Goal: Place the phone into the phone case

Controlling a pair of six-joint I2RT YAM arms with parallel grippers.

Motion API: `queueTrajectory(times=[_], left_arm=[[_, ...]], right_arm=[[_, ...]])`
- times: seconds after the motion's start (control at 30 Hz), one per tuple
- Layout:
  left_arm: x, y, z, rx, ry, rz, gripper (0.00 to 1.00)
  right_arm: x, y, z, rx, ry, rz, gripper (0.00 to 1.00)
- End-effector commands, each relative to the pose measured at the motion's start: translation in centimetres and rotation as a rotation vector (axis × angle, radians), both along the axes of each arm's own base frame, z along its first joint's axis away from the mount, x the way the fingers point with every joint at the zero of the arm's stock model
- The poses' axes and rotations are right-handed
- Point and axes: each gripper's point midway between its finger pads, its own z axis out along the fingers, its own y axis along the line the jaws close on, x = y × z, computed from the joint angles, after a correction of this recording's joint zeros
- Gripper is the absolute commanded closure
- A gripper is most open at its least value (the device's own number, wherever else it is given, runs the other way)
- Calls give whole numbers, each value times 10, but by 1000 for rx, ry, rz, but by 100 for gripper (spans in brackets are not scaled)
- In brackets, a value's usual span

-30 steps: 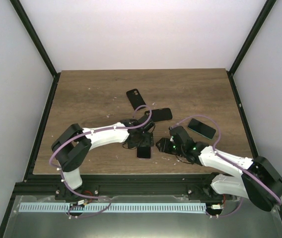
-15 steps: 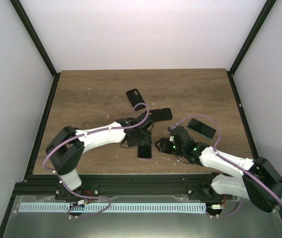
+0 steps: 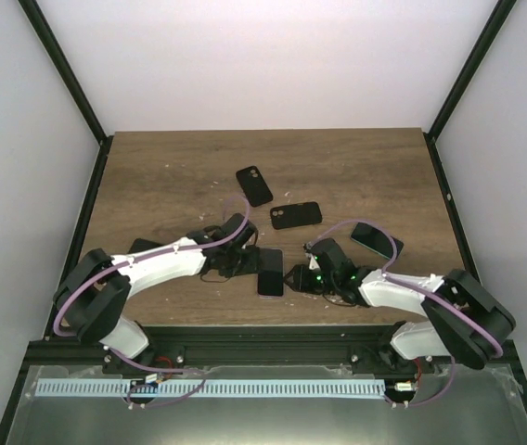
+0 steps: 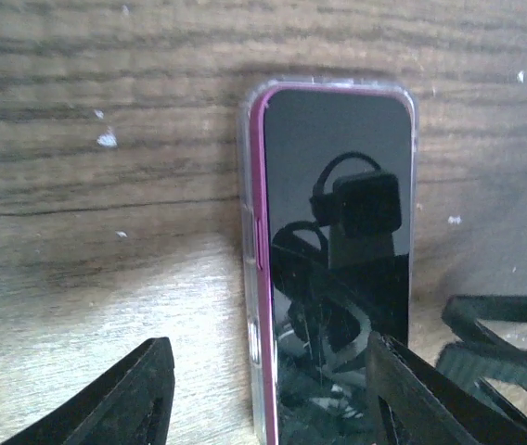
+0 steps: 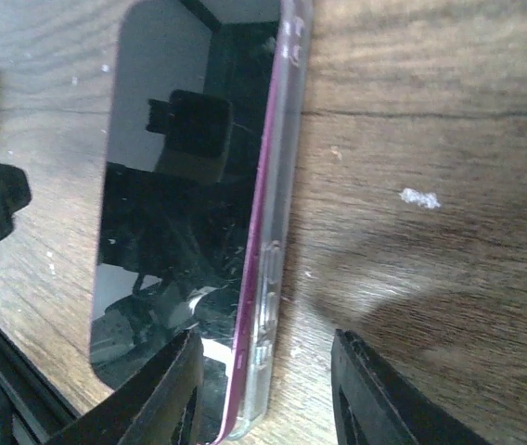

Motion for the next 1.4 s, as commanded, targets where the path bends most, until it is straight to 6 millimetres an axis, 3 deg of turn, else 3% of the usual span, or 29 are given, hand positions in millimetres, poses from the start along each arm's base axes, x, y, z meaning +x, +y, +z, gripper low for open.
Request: queueTrajectory(times=[0.0,0.2,0.4,0.57,0.73,0.9,1.07,1.2,1.37], left_arm=[[-1,-14,2,-58,-20,-78,42],[-10,-11,-18,-49,13,-109,47],[-15,-12,-30,-50,36,-119,62],[-17,-18,-35,-71,42,-123,78],[-22,-24,-40,-58,55,-135,83],[-25,-26,-43,-59,67,-128,84],[-21,-25,-29,-66,47,-109,76],[-17,-15,-15,-48,16,-81,67],[-17,-9,-3,-71,-7,-65,65]], right_arm=[[5,14,4,30,-8,32,62],[3,18,-8,30,21,49,65],[3,17,-17,12,37,38,72],[5,17,-18,9,33,33,84],[7,18,-20,6,35,30,89],[9,15,-24,-14,31,18,89],[11,16,-21,-15,26,20,88],[7,21,1,31,10,47,72],[-2,24,14,65,18,90,71]])
